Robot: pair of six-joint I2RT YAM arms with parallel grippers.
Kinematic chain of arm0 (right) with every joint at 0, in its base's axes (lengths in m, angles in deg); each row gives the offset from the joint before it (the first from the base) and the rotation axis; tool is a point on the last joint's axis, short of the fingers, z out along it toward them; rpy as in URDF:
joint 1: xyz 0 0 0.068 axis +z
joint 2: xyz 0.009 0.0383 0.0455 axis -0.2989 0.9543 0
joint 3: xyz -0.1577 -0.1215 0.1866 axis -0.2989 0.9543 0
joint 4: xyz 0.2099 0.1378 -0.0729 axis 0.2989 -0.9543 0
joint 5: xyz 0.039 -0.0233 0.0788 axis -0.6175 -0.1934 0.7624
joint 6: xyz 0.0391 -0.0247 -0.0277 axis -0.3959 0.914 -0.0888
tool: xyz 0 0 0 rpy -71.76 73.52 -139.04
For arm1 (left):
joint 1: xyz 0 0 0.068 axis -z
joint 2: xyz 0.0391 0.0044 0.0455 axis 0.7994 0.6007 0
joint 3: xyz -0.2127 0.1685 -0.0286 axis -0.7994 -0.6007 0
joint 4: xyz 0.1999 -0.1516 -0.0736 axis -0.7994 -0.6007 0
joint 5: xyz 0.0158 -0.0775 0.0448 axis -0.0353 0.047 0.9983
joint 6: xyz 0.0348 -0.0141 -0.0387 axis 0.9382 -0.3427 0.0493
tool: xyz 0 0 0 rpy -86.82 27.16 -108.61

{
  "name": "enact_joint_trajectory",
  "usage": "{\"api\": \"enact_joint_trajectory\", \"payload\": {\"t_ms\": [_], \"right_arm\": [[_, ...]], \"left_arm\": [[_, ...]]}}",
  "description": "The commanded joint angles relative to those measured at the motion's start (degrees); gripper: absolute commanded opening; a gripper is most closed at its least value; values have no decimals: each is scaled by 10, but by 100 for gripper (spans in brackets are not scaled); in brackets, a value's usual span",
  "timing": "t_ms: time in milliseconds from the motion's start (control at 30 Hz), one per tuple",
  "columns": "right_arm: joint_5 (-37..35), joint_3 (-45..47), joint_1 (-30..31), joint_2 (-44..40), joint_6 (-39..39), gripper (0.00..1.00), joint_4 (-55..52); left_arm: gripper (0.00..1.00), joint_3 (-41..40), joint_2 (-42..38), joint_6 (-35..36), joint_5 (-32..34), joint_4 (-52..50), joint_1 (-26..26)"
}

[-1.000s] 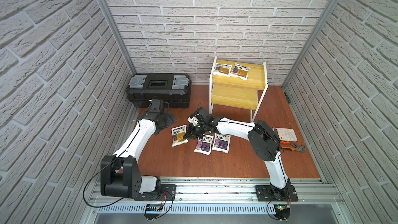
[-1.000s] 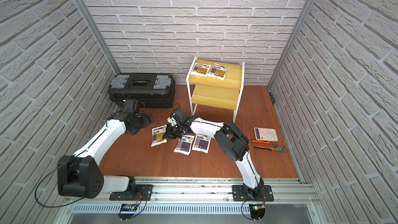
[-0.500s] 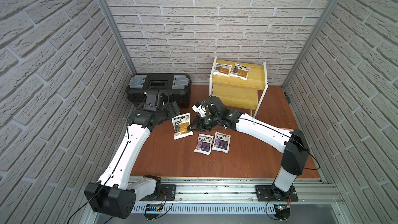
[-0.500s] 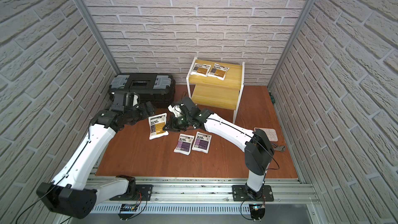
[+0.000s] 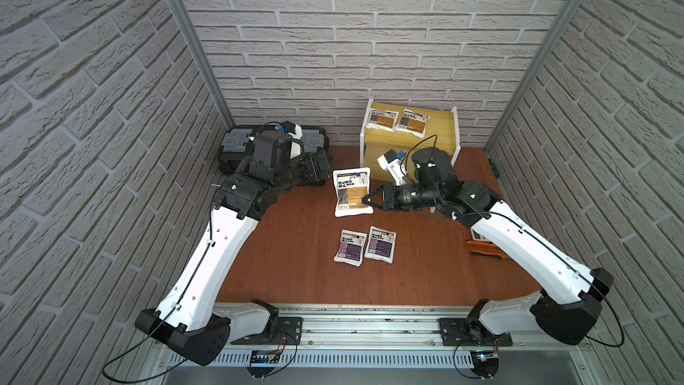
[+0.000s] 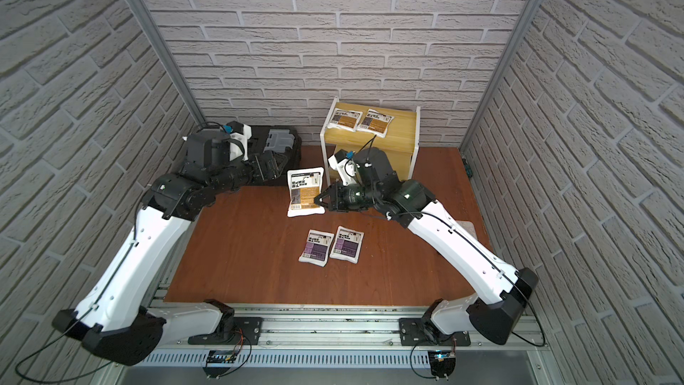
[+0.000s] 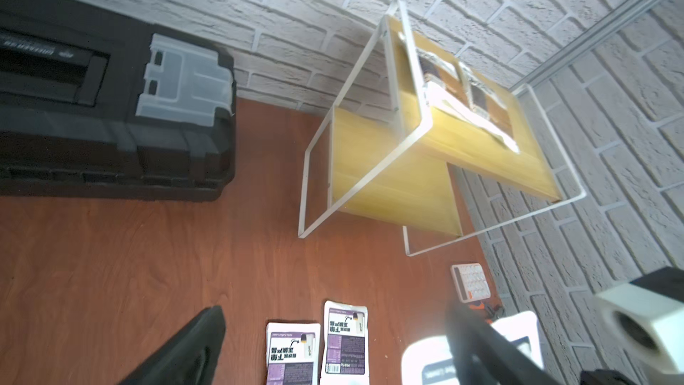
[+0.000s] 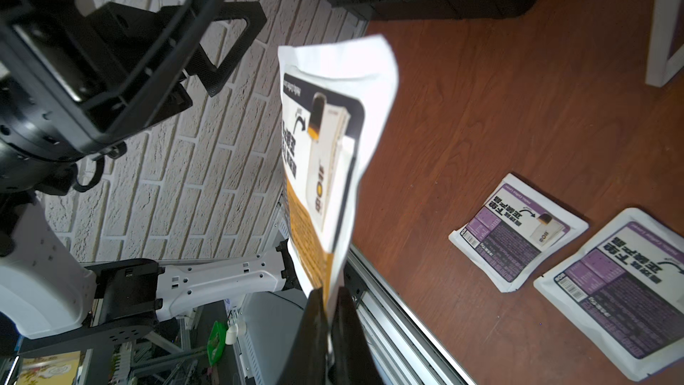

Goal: Place the bagged coffee beans on the shelf by color
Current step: Pick up the bagged coffee beans at the center of the board, then place the bagged coffee beans on the shelf.

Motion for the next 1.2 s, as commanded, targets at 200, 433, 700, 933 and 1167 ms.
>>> {"api": "enact_joint_trajectory", "payload": {"t_ms": [200,433,700,933,1167], "right_arm": [[-23,-84,-65,-48,45,2,-62],[-24,-155,-129,-44,65,2,-88],[-59,-229,-211,-10,88,2,-110],[-74,-255,-291,26,81,2,-118],[-61,-280,-353,72,81,2,-138]], "left_arm": [[98,112,68,54,-23,32,40],[99,184,119,79,-28,30,59],[99,239,172,106,-28,21,65],[98,283,215,137,-16,-4,64],[99,284,235,143,-19,-10,65]]}}
